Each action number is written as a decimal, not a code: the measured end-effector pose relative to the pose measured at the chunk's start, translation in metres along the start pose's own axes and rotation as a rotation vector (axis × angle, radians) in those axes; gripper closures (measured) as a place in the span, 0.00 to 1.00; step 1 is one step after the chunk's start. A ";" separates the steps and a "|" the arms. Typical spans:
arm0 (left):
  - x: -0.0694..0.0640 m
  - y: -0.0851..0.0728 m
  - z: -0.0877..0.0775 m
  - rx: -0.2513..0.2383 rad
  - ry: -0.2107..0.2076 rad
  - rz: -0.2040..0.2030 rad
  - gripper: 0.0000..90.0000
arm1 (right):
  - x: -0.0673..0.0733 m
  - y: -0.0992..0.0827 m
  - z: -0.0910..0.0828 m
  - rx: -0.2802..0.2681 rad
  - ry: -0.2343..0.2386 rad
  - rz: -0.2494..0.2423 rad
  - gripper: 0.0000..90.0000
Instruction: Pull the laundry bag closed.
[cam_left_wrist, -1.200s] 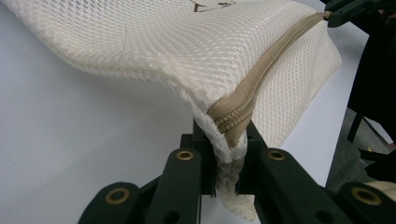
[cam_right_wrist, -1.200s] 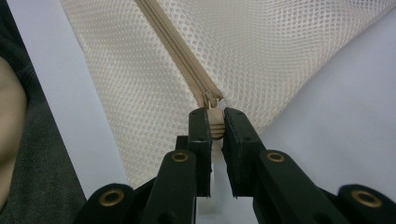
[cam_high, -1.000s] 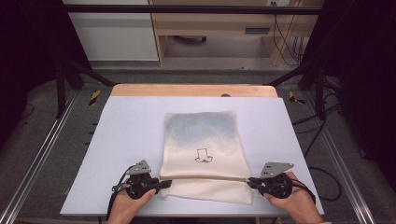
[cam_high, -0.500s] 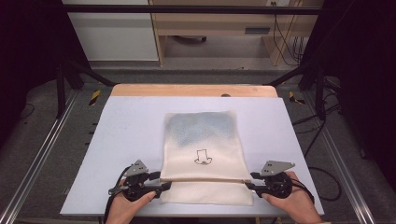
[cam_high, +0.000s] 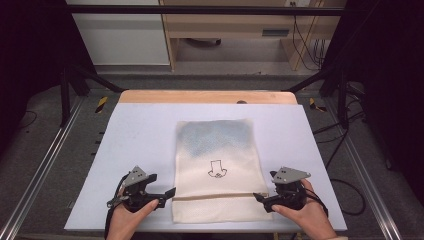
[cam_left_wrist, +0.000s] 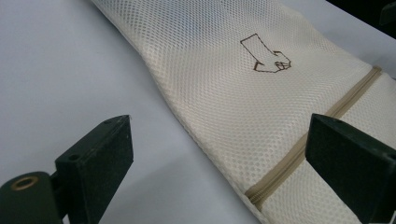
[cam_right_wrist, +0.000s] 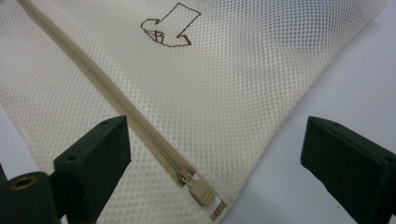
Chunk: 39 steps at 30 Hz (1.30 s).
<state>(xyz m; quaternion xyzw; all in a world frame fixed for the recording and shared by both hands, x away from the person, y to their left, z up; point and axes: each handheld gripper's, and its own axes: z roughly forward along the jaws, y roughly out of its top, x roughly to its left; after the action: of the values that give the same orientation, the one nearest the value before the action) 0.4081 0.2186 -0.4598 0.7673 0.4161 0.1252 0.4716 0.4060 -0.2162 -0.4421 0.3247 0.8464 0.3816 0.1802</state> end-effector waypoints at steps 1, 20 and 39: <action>0.001 0.001 0.000 0.000 0.008 0.006 0.07 | 0.001 0.002 0.001 -0.008 -0.004 0.003 0.08; 0.020 0.010 -0.014 -0.103 0.169 0.133 0.05 | 0.007 0.061 0.028 -0.146 -0.092 0.042 0.07; 0.062 0.011 -0.040 -0.176 0.281 0.144 0.05 | -0.030 0.048 0.003 -0.247 -0.254 0.167 0.08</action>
<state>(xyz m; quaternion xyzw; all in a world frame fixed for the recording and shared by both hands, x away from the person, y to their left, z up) 0.4291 0.2882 -0.4418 0.7258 0.4092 0.3008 0.4639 0.4491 -0.2115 -0.4057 0.4149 0.7339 0.4519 0.2917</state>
